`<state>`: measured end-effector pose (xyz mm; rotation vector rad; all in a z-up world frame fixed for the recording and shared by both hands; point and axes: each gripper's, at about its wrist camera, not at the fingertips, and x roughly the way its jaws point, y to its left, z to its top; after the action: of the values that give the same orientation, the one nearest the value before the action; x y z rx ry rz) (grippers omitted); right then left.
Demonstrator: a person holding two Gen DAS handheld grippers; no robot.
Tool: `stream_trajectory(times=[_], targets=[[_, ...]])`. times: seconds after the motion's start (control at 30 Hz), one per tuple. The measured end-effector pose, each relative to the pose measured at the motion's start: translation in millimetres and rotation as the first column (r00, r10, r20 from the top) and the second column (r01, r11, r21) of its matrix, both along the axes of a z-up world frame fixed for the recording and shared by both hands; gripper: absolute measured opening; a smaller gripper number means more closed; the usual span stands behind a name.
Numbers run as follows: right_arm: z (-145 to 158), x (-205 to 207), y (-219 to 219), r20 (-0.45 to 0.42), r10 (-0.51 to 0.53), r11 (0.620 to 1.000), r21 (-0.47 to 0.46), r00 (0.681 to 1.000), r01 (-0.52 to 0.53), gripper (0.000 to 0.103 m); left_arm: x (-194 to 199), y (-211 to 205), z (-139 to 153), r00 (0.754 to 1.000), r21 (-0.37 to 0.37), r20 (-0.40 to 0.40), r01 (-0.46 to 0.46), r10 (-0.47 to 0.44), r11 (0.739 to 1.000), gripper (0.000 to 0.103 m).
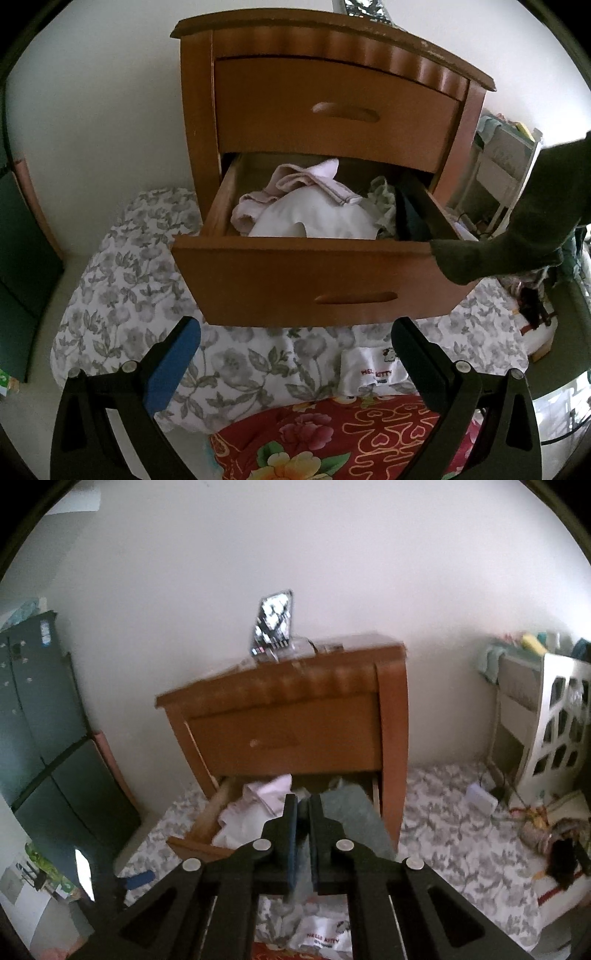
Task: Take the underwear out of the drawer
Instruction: 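Lower the grey garment onto the bedsheet and open the right gripper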
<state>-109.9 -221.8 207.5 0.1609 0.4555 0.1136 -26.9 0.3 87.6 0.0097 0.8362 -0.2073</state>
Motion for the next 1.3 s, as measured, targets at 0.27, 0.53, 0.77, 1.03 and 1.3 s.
stream_trajectory(times=[0.27,0.53,0.77,1.03,1.3], targets=[[31.2,-29.7,12.5,0.096,0.033,0.999,-0.019,0.995,-0.032,0.006,-7.6,2.5,10.6,1.0,-0.01,0.029,-0.002,0.002,1.0,0.103],[75.2,-66.0,19.4,0.23,0.058,0.997,-0.062,0.971,-0.045,0.006,-13.7,5.2,17.9,0.999,-0.02,0.049,-0.001,0.002,1.0,0.103],[85.0,-77.4,21.6,0.256,0.07,0.996,-0.07,0.964,-0.053,0.006,-15.2,7.1,19.8,0.998,-0.024,0.055,-0.004,0.005,1.0,0.103],[59.1,-56.4,23.4,0.152,0.09,0.994,-0.07,0.984,-0.08,0.006,-13.5,8.8,16.8,0.999,-0.022,0.044,-0.009,0.01,1.0,0.103],[-4.7,-11.0,36.0,-0.097,0.134,0.985,-0.096,0.986,-0.143,0.006,-10.5,8.3,9.7,1.0,-0.022,0.027,-0.014,0.014,1.0,0.103]])
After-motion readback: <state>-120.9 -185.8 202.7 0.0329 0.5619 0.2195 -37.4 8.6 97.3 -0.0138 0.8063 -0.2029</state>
